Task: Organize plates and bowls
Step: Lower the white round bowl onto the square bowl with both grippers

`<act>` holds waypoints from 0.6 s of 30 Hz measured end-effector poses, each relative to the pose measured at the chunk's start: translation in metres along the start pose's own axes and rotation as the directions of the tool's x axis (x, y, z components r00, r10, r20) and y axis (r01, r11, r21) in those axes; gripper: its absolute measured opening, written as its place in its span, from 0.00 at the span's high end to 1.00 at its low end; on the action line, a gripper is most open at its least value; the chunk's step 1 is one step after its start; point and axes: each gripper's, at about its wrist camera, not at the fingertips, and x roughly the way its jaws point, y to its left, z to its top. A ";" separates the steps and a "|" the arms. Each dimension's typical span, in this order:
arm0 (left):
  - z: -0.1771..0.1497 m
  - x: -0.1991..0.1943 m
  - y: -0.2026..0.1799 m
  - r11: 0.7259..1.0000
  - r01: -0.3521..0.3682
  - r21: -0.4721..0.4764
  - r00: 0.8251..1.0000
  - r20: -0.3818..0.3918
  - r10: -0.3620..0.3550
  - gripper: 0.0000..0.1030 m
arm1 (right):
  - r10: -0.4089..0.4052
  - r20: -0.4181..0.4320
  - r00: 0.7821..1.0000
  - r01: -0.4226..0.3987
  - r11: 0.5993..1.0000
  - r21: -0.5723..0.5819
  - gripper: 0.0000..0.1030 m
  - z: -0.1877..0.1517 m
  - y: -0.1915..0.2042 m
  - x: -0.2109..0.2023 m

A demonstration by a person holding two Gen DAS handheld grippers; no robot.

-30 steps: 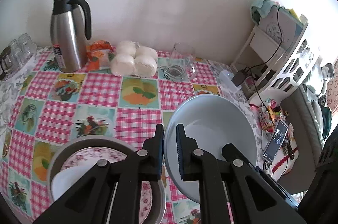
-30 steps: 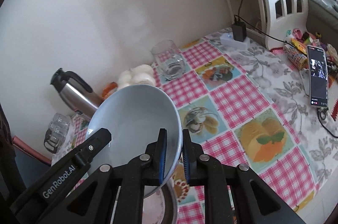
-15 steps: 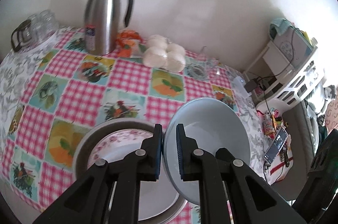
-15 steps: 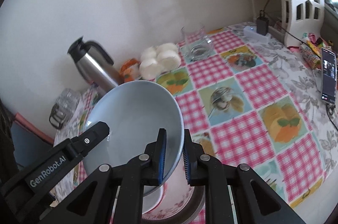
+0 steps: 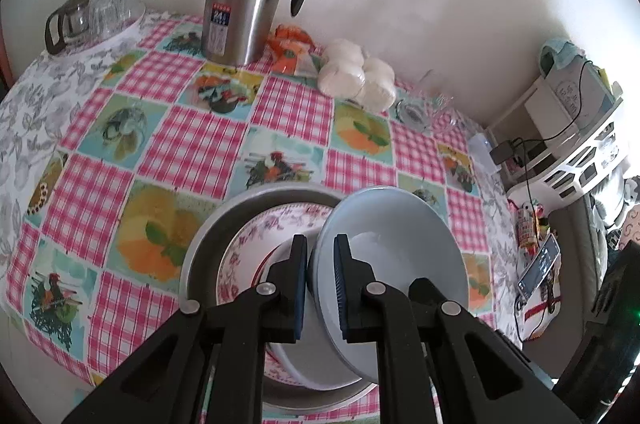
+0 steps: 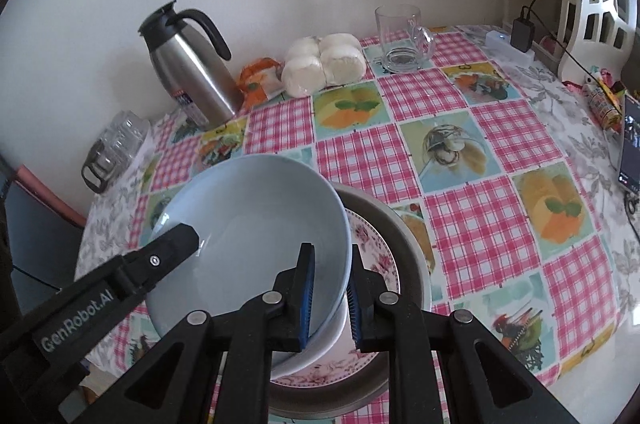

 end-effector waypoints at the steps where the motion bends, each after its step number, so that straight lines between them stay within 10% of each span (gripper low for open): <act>1: -0.002 0.001 0.002 1.000 -0.003 -0.002 1.000 -0.005 0.003 0.89 | -0.005 -0.003 1.000 0.005 1.000 -0.005 0.83 -0.001 0.001 0.001; 18: -0.006 -0.002 0.014 1.000 -0.013 -0.027 1.000 0.006 0.013 0.89 | -0.003 -0.019 1.000 0.002 0.999 -0.051 0.75 -0.008 0.008 0.007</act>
